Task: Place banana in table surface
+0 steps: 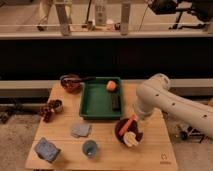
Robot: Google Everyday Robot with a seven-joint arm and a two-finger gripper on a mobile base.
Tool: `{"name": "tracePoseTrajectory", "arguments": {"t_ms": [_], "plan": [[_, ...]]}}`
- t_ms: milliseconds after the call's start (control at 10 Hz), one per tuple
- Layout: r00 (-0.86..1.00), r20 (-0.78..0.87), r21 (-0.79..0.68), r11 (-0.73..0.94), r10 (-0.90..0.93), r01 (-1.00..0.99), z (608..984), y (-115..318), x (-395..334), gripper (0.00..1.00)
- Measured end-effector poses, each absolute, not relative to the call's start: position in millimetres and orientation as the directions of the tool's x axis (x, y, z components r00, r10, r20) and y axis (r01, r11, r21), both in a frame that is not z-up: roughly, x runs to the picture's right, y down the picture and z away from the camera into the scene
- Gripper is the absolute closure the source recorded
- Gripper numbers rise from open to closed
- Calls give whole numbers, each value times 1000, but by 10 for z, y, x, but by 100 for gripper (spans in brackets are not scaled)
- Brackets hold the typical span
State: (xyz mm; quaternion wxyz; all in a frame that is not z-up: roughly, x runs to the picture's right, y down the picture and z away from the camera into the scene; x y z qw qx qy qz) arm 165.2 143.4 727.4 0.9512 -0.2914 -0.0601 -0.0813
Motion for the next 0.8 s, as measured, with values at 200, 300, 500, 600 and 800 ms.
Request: {"name": "tracePoseTrajectory", "arguments": {"t_ms": [200,300,500,600,800], "plan": [[979,174,-548,816,-104,184,7321,1467,1616,20],[980,180,-551,817,-85,172,7367,1514,1605,20],[981,186,-555,819,-51,148,7448,1579,1601,20],[981,188,-556,820,-37,138,7464,1598,1600,20],[981,195,-559,821,-5,115,7502,1637,1604,20]]}}
